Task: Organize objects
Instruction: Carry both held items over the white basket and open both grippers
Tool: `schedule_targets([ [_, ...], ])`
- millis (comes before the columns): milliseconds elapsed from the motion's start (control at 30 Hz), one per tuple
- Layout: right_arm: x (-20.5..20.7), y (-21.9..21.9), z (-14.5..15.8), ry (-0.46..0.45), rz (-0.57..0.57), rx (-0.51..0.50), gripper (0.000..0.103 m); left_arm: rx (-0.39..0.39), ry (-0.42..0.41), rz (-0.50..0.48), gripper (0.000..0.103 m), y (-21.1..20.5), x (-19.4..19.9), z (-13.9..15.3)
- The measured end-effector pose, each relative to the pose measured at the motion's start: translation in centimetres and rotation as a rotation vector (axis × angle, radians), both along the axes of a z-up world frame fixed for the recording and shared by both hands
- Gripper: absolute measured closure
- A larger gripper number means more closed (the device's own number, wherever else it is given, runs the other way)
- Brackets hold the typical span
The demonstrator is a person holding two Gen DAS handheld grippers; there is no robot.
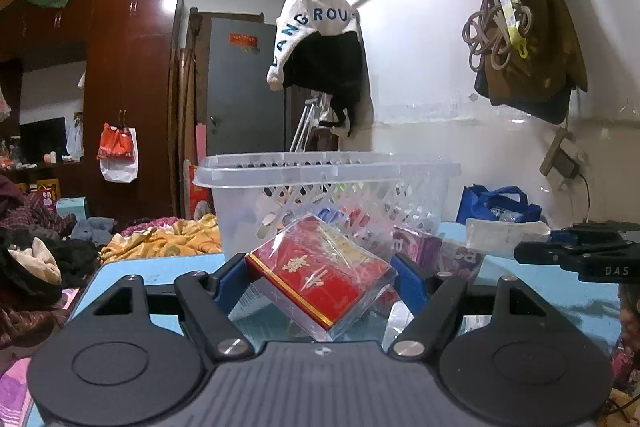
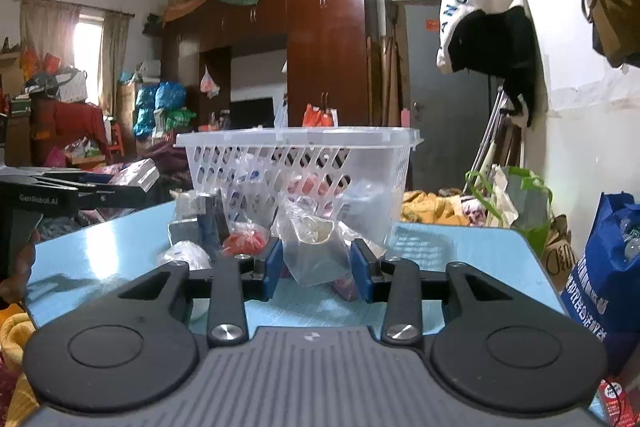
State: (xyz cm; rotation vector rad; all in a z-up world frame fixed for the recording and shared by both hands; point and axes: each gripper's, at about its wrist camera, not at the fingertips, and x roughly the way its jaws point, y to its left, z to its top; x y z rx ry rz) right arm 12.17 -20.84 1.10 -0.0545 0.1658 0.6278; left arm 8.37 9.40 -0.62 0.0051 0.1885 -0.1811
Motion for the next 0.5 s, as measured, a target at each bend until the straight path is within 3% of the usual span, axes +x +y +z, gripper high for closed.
schedule_targets([
  [233, -0.8, -0.6, 1.3, -0.013, -0.010, 0.082, 0.062, -0.015, -0.064, -0.046, 0.024, -0.4, -1.4, 1.0],
  [333, -1.4, 0.3, 4.0, -0.080, -0.005, 0.086, 0.062, -0.015, -0.112, -0.045, 0.024, -1.0, -1.3, 3.9],
  [500, 2.5, 4.0, 9.9, -0.078, 0.014, 0.029, 0.062, -0.060, -0.065, -0.033, 0.024, -1.3, 4.3, 10.0],
])
